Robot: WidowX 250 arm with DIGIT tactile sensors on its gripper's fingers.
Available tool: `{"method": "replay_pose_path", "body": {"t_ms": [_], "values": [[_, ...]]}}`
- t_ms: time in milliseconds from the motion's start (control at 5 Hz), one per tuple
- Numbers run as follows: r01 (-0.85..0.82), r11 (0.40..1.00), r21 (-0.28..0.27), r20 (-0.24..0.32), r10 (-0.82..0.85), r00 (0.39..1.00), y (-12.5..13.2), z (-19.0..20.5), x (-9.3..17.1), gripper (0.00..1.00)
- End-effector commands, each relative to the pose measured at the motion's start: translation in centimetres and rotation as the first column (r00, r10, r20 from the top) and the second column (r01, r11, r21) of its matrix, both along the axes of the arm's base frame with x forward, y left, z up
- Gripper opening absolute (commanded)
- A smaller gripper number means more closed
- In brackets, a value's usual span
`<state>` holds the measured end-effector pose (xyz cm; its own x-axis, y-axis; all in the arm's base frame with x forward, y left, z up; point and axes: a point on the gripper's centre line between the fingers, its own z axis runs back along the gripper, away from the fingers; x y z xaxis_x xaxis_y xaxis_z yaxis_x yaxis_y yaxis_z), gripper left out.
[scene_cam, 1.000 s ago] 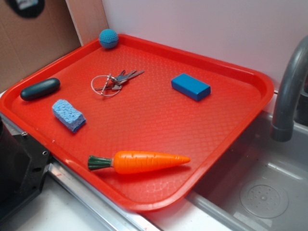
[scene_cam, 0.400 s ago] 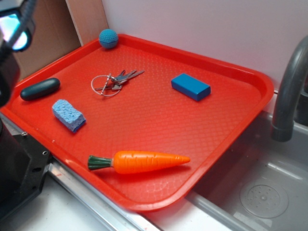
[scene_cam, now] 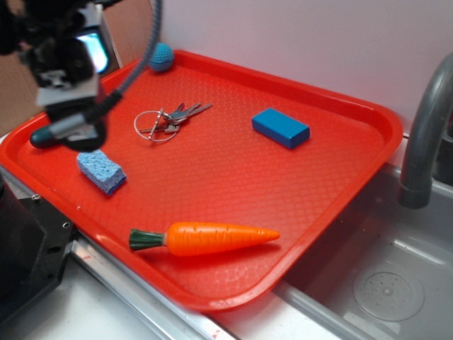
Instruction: Grab the carrot.
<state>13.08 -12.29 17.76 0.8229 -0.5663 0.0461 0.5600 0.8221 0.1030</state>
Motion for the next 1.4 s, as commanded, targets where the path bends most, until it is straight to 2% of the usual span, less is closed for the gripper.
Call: {"method": "replay_pose_path", "body": {"t_ms": [0, 200, 400, 1000, 1200], "values": [[-0.005, 0.998, 0.062, -0.148, 0.015, 0.989, 1.6, -4.9, 0.6, 1.0], [-0.021, 0.995, 0.101, -0.181, 0.039, 0.983, 2.0, -7.7, 0.7, 1.0], [-0.042, 0.99, 0.133, -0.164, 0.064, 0.984, 2.3, -9.1, 1.2, 1.0], [-0.042, 0.99, 0.133, -0.164, 0.064, 0.984, 2.3, -9.1, 1.2, 1.0], [0.031, 0.997, 0.074, -0.171, -0.018, 0.985, -0.8, -9.0, 1.3, 1.0]]}}
